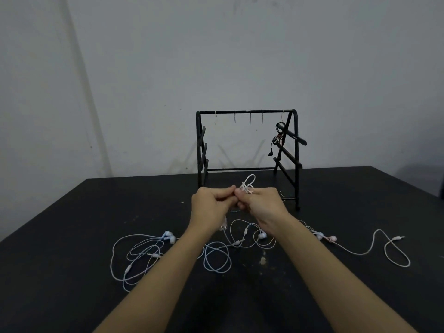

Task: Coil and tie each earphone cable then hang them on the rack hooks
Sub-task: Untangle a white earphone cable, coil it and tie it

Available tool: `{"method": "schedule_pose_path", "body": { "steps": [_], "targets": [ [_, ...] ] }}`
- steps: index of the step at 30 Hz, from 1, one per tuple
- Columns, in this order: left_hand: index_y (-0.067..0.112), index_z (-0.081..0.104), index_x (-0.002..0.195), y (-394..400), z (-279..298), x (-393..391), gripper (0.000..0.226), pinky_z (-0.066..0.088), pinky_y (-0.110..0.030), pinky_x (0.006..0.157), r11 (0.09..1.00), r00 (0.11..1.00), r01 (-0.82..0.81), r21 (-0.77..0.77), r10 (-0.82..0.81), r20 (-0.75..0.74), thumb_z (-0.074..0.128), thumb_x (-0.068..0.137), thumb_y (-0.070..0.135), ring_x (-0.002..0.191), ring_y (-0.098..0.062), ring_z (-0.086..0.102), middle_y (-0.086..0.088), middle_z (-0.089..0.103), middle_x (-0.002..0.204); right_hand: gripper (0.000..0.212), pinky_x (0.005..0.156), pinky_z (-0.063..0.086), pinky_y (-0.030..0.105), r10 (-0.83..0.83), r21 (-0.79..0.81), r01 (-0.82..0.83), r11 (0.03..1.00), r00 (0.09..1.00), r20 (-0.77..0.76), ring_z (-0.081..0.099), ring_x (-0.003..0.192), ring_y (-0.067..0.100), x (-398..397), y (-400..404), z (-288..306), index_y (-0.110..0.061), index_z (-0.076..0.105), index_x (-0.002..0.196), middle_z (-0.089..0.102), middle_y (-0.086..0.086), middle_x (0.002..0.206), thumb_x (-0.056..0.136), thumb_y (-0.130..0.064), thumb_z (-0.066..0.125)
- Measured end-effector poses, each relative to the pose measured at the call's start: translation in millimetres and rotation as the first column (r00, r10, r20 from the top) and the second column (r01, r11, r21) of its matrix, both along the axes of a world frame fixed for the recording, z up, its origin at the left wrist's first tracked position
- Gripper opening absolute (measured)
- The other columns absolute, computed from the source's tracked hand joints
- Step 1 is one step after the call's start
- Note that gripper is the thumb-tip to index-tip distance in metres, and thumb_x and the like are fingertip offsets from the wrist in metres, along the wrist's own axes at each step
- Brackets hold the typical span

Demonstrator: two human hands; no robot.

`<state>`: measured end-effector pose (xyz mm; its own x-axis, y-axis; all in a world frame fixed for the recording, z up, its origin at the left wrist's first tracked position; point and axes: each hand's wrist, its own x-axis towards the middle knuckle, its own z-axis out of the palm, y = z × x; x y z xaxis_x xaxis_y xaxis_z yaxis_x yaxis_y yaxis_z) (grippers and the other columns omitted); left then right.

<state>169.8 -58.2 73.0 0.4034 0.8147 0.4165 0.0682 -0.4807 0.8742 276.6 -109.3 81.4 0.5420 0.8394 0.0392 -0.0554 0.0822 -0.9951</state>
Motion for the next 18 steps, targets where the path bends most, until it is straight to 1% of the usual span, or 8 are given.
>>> {"method": "schedule_pose_path", "body": {
  "steps": [2,4,6,8,10,13,15,18],
  "targets": [
    [0.001,0.069,0.106,-0.6,1.6,0.9,0.03,0.057,-0.02,0.072,0.985,0.994,0.069,-0.161,-0.054,0.095,0.071,0.076,-0.003,0.077,-0.014,0.071,-0.01,0.074,0.087,0.017,0.058,0.045,0.022,0.041,-0.011,-0.04,0.999,0.999,0.036,0.049,0.056,0.013,2.7,-2.6,3.0,-0.003,0.068,0.069,0.059,0.009,0.064,0.085,-0.002,0.063],
    [-0.004,0.064,0.109,-1.9,3.9,-0.4,0.037,0.058,-0.022,0.068,0.946,0.97,0.166,-0.279,-0.105,0.221,0.07,0.073,-0.01,0.073,-0.017,0.071,-0.012,0.072,0.085,0.014,0.055,0.045,0.019,0.096,-0.022,-0.095,0.995,0.994,0.052,0.049,0.056,0.013,6.4,-6.4,8.2,0.0,0.067,0.073,0.058,0.01,0.065,0.086,-0.001,0.062],
    [0.0,0.06,0.115,-2.6,4.4,-1.4,0.047,0.059,-0.023,0.067,0.913,0.94,0.236,-0.333,-0.128,0.315,0.07,0.071,-0.013,0.074,-0.018,0.07,-0.012,0.072,0.088,0.013,0.053,0.046,0.017,0.149,-0.051,-0.145,0.988,0.986,0.081,0.053,0.057,0.013,10.6,-10.1,13.6,-0.001,0.067,0.076,0.061,0.009,0.064,0.087,-0.004,0.062],
    [0.004,0.057,0.12,-4.4,4.7,-2.4,0.055,0.059,-0.025,0.067,0.894,0.921,0.267,-0.359,-0.127,0.369,0.069,0.07,-0.015,0.079,-0.021,0.069,-0.013,0.069,0.099,0.015,0.051,0.045,0.017,0.191,-0.101,-0.178,0.979,0.972,0.138,0.055,0.057,0.013,13.8,-13.1,17.0,-0.003,0.068,0.074,0.062,0.008,0.064,0.087,-0.008,0.062],
    [0.006,0.055,0.123,-4.5,3.4,-3.2,0.059,0.058,-0.023,0.064,0.878,0.911,0.29,-0.38,-0.133,0.389,0.069,0.07,-0.015,0.074,-0.02,0.068,-0.013,0.066,0.105,0.017,0.05,0.044,0.018,0.22,-0.137,-0.198,0.971,0.961,0.167,0.056,0.056,0.013,15.8,-15.6,19.0,-0.004,0.068,0.072,0.063,0.009,0.062,0.087,-0.011,0.063],
    [0.008,0.051,0.128,-2.9,2.2,-3.1,0.058,0.055,-0.021,0.062,0.846,0.893,0.352,-0.399,-0.176,0.414,0.066,0.075,-0.01,0.066,-0.017,0.066,-0.007,0.065,0.102,0.014,0.058,0.048,0.022,0.242,-0.124,-0.228,0.966,0.964,0.11,0.062,0.061,0.016,16.4,-18.0,19.3,-0.003,0.068,0.075,0.067,0.008,0.064,0.086,-0.01,0.063],
    [0.005,0.048,0.131,-1.4,2.2,-1.6,0.051,0.053,-0.021,0.06,0.784,0.851,0.428,-0.449,-0.183,0.492,0.057,0.082,-0.009,0.067,-0.015,0.063,-0.004,0.063,0.096,0.012,0.064,0.055,0.025,0.252,-0.067,-0.251,0.966,0.968,0.011,0.066,0.066,0.018,15.7,-19.8,18.0,0.0,0.068,0.08,0.07,0.009,0.068,0.087,-0.007,0.062],
    [0.003,0.043,0.134,0.3,1.1,-2.2,0.048,0.053,-0.02,0.059,0.735,0.837,0.471,-0.488,-0.197,0.511,0.047,0.088,-0.01,0.071,-0.014,0.062,-0.006,0.061,0.104,0.013,0.064,0.058,0.028,0.289,0.015,-0.289,0.957,0.953,-0.089,0.069,0.065,0.018,13.6,-22.7,15.7,0.003,0.067,0.083,0.07,0.012,0.071,0.089,-0.003,0.057]
  ]
}}
